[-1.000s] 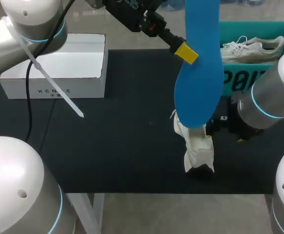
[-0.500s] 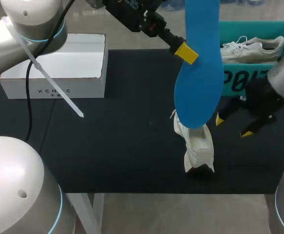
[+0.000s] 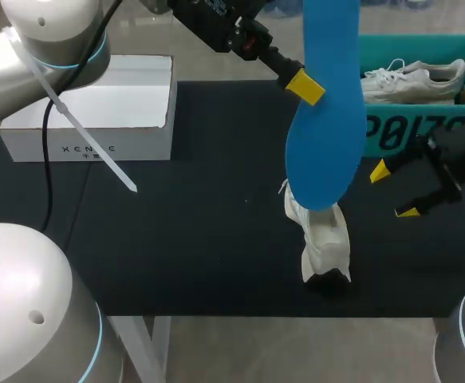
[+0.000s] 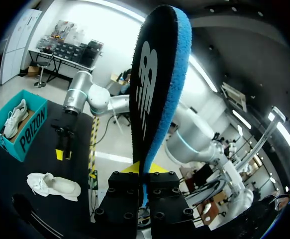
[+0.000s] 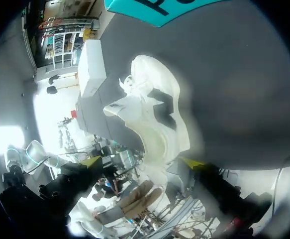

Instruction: Take the shoe out of the shoebox, open the shoe tongue, remove and reinsert the insole, then place the shoe into the shoebox

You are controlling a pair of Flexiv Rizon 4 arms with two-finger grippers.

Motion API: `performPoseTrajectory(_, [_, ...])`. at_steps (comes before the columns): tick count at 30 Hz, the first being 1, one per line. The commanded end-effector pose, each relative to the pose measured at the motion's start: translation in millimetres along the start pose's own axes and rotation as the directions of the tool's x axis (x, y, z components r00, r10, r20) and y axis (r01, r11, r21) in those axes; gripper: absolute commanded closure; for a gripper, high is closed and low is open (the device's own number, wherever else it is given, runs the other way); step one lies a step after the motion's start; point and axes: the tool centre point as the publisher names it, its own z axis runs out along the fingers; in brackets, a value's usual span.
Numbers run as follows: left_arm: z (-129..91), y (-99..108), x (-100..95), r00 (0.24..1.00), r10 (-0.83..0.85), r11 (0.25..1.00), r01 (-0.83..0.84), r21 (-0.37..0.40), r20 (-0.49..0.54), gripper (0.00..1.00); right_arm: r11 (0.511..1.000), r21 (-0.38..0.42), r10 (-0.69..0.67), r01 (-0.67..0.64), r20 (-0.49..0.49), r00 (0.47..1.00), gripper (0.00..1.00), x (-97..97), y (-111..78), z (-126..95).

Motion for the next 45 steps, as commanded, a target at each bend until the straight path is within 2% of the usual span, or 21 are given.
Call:
performPoseTrajectory(1, [0.1,1.4,0.8,1.000,0.000,1.000,0.000,0.001,0.002,1.00,0.998,0.054,-0.008,0.016,-0.135,0.991,0.00,6.5,4.4,3.5])
performPoseTrajectory(9, [0.1,1.4,0.8,1.000,0.000,1.000,0.000,0.001,0.002,1.00,0.999,0.034,-0.015,0.022,-0.199,0.980,0.00,47.0,-12.5,5.2])
performPoseTrajectory(23, [0.1,1.4,0.8,1.000,0.000,1.000,0.000,0.001,0.002,1.00,0.995,0.100,0.008,0.030,-0.358,0.934,0.00,110.0,-43.0,22.2])
performPoseTrajectory(29, [0.1,1.4,0.8,1.000,0.000,1.000,0.000,0.001,0.002,1.00,0.993,0.066,-0.060,0.098,-0.432,0.900,0.00,134.6,-57.1,18.5])
performPoseTrajectory(34, [0.1,1.4,0.8,1.000,0.000,1.000,0.000,0.001,0.002,1.00,0.990,0.046,-0.100,0.136,-0.454,0.885,0.00,155.2,-67.3,13.5])
performPoseTrajectory(38, [0.1,1.4,0.8,1.000,0.000,1.000,0.000,0.001,0.002,1.00,0.988,0.034,-0.119,0.150,-0.452,0.884,0.00,165.2,-73.1,11.9])
performPoseTrajectory(45, [0.1,1.4,0.8,1.000,0.000,1.000,0.000,0.001,0.002,1.00,0.982,0.032,-0.148,0.184,-0.468,0.871,0.00,171.5,-80.4,8.8])
